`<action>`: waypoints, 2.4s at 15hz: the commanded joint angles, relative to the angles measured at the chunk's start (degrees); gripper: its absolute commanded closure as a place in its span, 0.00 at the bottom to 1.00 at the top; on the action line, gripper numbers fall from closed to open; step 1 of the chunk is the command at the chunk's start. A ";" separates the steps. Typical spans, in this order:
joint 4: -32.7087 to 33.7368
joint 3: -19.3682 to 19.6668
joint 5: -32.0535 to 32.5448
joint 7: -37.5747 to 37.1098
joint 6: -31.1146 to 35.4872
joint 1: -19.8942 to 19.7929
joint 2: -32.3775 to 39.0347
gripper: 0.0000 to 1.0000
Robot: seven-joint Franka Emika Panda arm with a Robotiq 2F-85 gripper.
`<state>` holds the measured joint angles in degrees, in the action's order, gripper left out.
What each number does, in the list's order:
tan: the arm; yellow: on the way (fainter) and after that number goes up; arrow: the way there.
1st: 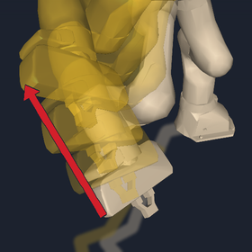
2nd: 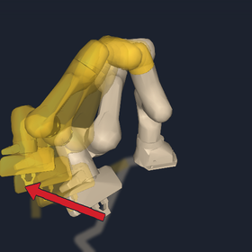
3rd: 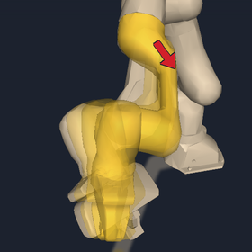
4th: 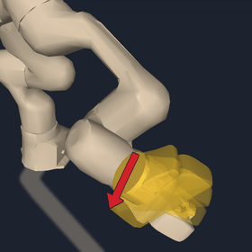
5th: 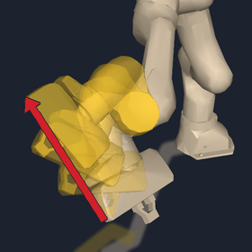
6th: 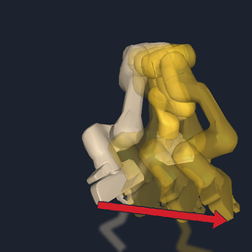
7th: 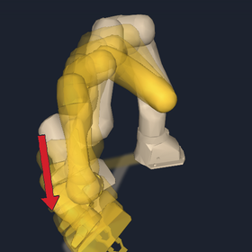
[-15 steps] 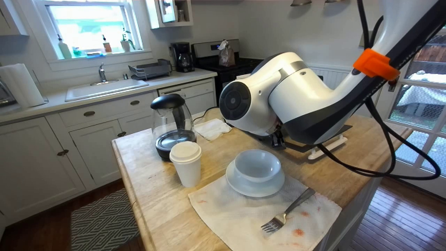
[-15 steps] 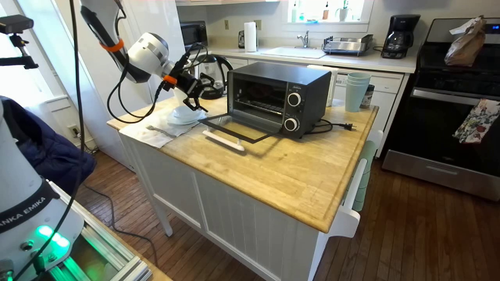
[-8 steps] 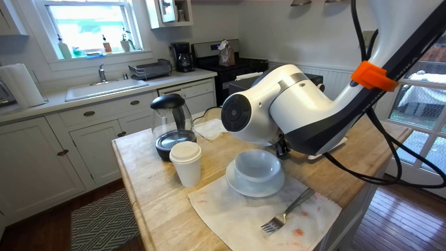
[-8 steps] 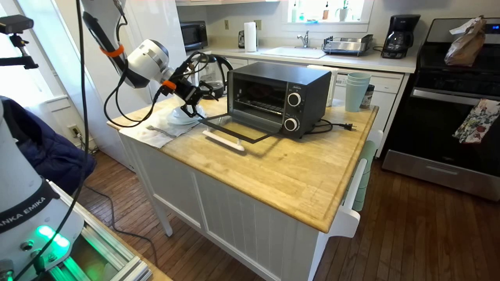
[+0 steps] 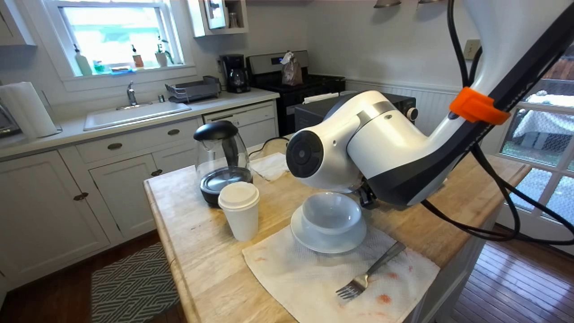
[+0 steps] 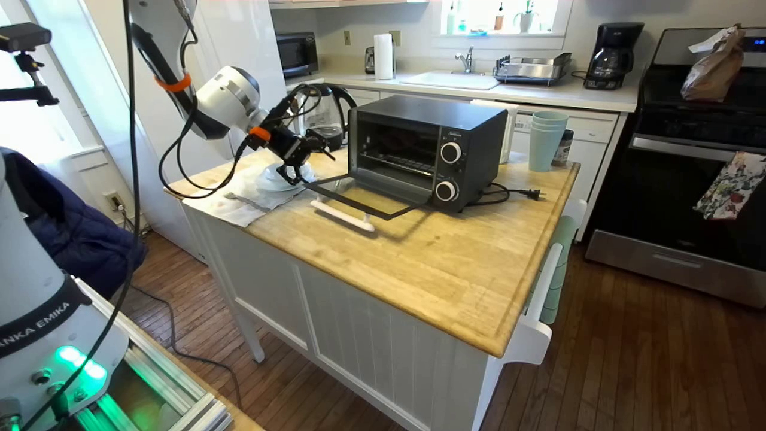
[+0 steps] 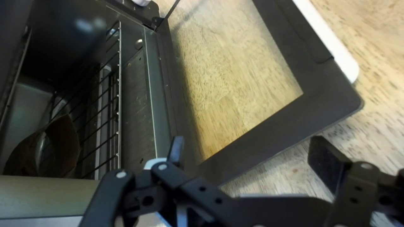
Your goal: Pick up the white bowl from the oven tray and put it on the white bowl on the white plate, close the oven door fully
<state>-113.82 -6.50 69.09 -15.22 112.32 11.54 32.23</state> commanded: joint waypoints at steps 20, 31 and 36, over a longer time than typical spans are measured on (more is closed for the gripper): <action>-1.38 0.40 7.95 -1.49 -2.64 -0.50 -4.57 0.00; -1.06 0.49 9.64 -2.31 -1.82 -1.38 -7.30 0.00; -0.85 0.45 10.63 -2.34 -1.06 -1.90 -7.64 0.00</action>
<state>-113.75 -5.89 77.76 -16.84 109.73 10.63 25.96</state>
